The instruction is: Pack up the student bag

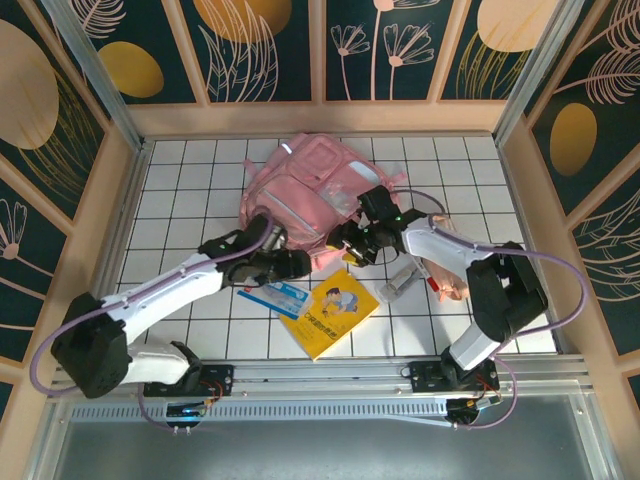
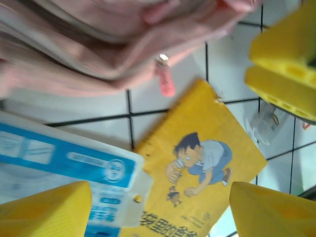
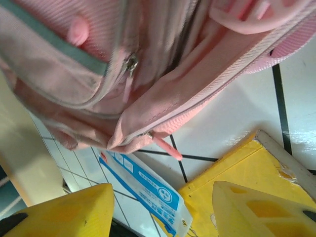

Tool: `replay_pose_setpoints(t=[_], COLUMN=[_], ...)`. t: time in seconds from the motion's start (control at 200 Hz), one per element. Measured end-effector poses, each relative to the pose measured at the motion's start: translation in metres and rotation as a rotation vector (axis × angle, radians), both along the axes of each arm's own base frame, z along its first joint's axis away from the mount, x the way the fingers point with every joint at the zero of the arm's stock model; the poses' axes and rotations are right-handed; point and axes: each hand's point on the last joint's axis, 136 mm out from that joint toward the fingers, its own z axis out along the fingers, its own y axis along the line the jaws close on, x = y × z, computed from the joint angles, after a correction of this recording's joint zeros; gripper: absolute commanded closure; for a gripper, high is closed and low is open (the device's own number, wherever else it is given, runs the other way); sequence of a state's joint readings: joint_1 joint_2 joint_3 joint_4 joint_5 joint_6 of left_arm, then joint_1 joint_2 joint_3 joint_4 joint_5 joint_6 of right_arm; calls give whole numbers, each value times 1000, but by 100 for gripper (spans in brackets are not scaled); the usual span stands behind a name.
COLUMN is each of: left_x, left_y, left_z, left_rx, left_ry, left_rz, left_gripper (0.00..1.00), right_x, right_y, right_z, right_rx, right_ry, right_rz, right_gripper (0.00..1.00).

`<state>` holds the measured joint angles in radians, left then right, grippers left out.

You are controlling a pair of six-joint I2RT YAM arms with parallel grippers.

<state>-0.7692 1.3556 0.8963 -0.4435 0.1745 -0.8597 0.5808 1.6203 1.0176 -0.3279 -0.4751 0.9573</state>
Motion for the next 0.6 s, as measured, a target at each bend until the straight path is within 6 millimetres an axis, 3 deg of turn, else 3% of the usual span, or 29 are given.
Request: replay_pose_setpoints(t=[0.16, 0.265, 0.325, 0.435, 0.601], left_x=[7, 16, 21, 25, 34], left_y=[-19, -23, -26, -29, -27], left_z=[-12, -20, -26, -41, -52], left_rx=[11, 13, 13, 18, 50], left_ry=[8, 5, 13, 42, 49], left_rz=[8, 47, 67, 107, 168], left_gripper=[31, 32, 35, 36, 37], right_x=[12, 18, 21, 23, 26], right_y=[7, 10, 12, 16, 20], right_z=[-23, -40, -47, -50, -47], right_rx=[17, 7, 4, 9, 4], right_ry=[101, 155, 182, 197, 195], right_rz=[-121, -189, -222, -254, -281], right_gripper=[54, 67, 81, 98, 100])
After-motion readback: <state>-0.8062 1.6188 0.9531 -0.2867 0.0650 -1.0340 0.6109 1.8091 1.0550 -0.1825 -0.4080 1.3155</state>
